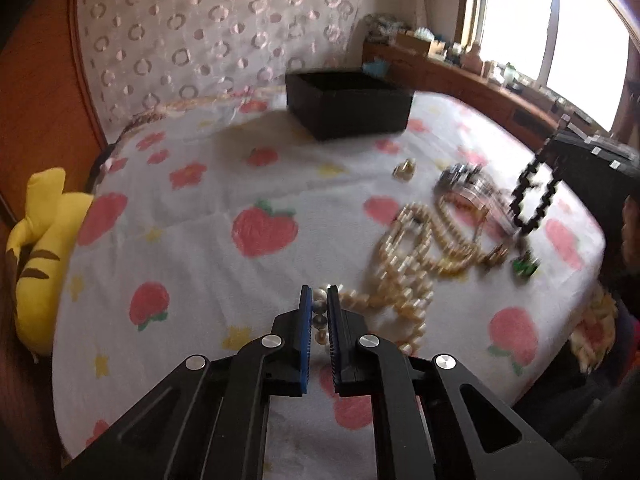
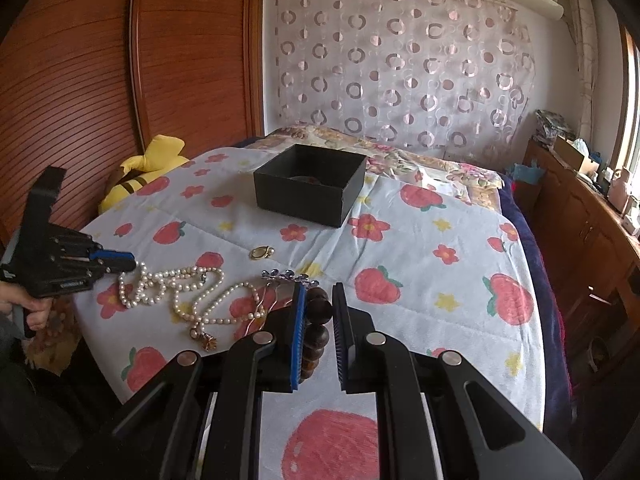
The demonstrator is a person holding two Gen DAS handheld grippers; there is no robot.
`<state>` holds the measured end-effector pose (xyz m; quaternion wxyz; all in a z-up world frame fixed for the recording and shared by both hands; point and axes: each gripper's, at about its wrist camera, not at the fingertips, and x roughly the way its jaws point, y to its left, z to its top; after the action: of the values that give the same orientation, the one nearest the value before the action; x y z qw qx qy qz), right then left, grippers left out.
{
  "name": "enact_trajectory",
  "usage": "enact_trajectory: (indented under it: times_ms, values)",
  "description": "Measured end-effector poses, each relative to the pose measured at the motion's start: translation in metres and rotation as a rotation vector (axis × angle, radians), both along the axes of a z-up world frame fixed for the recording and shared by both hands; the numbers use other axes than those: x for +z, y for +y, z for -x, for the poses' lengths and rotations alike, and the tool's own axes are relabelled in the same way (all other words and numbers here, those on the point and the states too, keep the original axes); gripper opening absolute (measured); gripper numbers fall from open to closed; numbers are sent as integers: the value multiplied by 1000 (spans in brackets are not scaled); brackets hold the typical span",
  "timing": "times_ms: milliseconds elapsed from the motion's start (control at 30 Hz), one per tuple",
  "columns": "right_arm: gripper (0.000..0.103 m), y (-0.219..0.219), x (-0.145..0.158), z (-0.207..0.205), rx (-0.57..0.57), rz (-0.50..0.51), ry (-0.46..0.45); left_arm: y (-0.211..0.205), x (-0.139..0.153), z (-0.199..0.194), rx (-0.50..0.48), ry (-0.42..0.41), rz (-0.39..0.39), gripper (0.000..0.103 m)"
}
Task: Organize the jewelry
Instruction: 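Lift pearl necklace over box with left tool while right tool carries bead bracelet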
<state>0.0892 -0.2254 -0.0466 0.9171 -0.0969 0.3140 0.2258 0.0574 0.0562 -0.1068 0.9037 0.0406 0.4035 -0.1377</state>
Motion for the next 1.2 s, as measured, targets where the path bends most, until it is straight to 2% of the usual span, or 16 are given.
enact_trajectory:
  times_ms: [100,267,633,1000,1200]
  values:
    - [15,0,7,1,0,-5,-13,0,23,3,-7,-64,43,7]
    - [15,2,19,2,6,-3,-37,-8,70,-2,-20,-171,64,7]
    - [15,11,54,-2,25,7,-115,-40,157,-10,-83,-361,48,7]
    - [15,21,101,-15,41,19,-213,-66,219,-29,-119,-460,52,7]
    - [15,28,114,-35,54,33,-219,-75,229,-59,-122,-458,86,7]
